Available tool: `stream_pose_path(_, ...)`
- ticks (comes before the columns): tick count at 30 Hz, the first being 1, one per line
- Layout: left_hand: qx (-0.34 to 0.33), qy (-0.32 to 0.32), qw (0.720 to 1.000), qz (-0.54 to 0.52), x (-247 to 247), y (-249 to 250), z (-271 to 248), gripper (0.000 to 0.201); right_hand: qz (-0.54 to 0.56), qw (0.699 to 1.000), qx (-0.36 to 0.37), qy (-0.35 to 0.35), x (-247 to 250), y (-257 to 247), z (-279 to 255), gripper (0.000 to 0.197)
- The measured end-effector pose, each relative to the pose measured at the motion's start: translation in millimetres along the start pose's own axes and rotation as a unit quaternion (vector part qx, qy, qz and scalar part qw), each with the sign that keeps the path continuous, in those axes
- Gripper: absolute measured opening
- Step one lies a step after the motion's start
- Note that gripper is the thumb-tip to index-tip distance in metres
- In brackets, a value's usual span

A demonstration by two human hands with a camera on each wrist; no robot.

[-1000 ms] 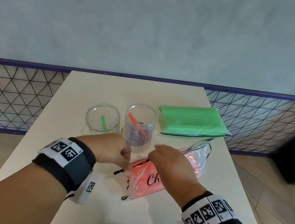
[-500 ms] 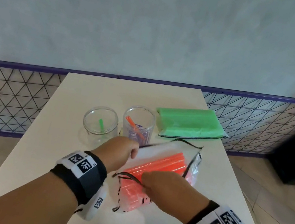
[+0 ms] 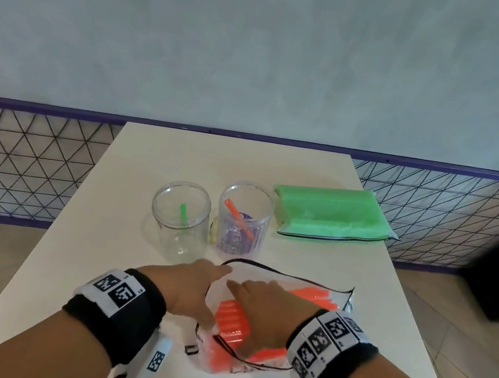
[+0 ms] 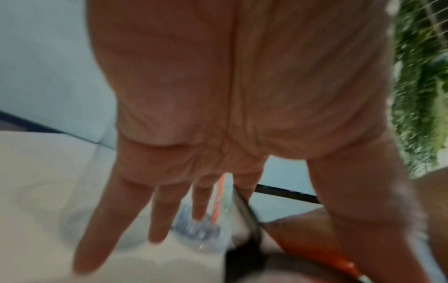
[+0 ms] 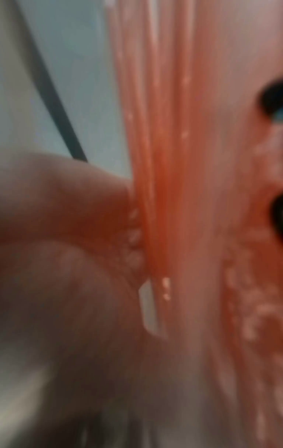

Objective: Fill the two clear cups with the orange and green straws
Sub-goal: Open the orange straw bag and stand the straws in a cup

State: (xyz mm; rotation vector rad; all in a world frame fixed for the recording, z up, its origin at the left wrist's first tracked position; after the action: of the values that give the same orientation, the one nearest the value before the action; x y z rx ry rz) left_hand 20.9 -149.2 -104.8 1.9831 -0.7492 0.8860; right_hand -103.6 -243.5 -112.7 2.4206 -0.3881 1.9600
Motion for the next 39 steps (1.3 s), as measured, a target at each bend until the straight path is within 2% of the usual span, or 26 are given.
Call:
stream_pose_path(2, 0.013, -0.036, 0.999, -0.021, -13.0, -10.4, 1.5, 0.126, -0.012, 0.999, 0.011, 0.031, -6.4, 2.2, 2.4, 0.081)
stream_pose_path(4, 0.032, -0.037, 0.993, -0.110, -22.6, -12.7, 4.1, 0.132, -0.014, 0.997, 0.026, 0.075, -3.7, 1.3, 3.3, 0.052)
stream_pose_path(6, 0.039, 0.004, 0.981, -0.192, -26.6, -11.5, 7.8, 0.126, -0.002, 0.992, 0.032, 0.119, 3.5, -0.9, 4.9, 0.035)
stream_pose_path(8, 0.040, 0.042, 0.972, -0.229, -27.2, -11.5, 11.5, 0.107, 0.016, 0.988, 0.019, 0.150, 13.0, -2.6, 6.2, 0.028)
stream_pose_path(10, 0.039, 0.056, 0.968, -0.242, -23.8, -13.2, 14.6, 0.087, 0.044, 0.984, -0.018, 0.173, 21.9, 1.6, 6.1, 0.024)
stream_pose_path(12, 0.042, 0.061, 0.968, -0.241, -18.8, -18.9, 16.9, 0.078, 0.096, 0.975, -0.066, 0.188, 32.6, 9.9, 3.1, 0.023)
stream_pose_path(16, 0.080, 0.094, 0.969, -0.215, -10.1, -30.3, 18.3, 0.075, 0.207, 0.950, -0.140, 0.188, 50.5, 25.4, -4.4, 0.031)
stream_pose_path(21, 0.067, 0.100, 0.974, -0.192, -13.8, -18.5, 20.0, 0.082, 0.246, 0.935, -0.155, 0.205, 59.5, 28.4, -7.0, 0.025)
stream_pose_path(25, 0.061, 0.108, 0.975, -0.186, -10.8, -15.4, 22.3, 0.085, 0.280, 0.928, -0.144, 0.197, 65.4, 22.0, -8.6, 0.030)
stream_pose_path(29, 0.071, 0.121, 0.980, -0.143, -5.7, -16.9, 22.3, 0.069, 0.398, 0.874, -0.147, 0.237, 92.0, 23.2, -18.9, 0.036)
stream_pose_path(33, 0.054, 0.099, 0.987, -0.118, -5.0, -11.8, 21.2, 0.084, 0.473, 0.803, -0.171, 0.319, 113.5, 39.4, -26.0, 0.027)
stream_pose_path(36, 0.036, 0.112, 0.980, -0.158, -0.1, -4.1, 22.0, 0.088, 0.499, 0.750, -0.197, 0.386, 114.0, 49.4, -25.9, 0.016)
stream_pose_path(37, 0.037, 0.124, 0.977, -0.171, 0.8, -2.4, 22.1, 0.082, 0.507, 0.739, -0.203, 0.395, 112.0, 49.7, -25.3, 0.014)
stream_pose_path(39, 0.034, 0.140, 0.980, -0.140, -0.6, -2.9, 22.6, 0.063, 0.502, 0.743, -0.220, 0.384, 103.7, 47.9, -22.2, 0.014)
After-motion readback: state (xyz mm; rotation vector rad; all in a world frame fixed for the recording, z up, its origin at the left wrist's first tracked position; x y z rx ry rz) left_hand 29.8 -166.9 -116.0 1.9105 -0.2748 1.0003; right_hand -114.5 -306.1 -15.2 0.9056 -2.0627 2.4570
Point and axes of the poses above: each hand's wrist, its own z-axis towards the middle knuckle, its own x-axis out of the back of the hand, y = z × x, the point moved 4 cm from there along z, towards the middle knuckle, and after that the axes turned 15 degrees about y, right-handed, at the moved point
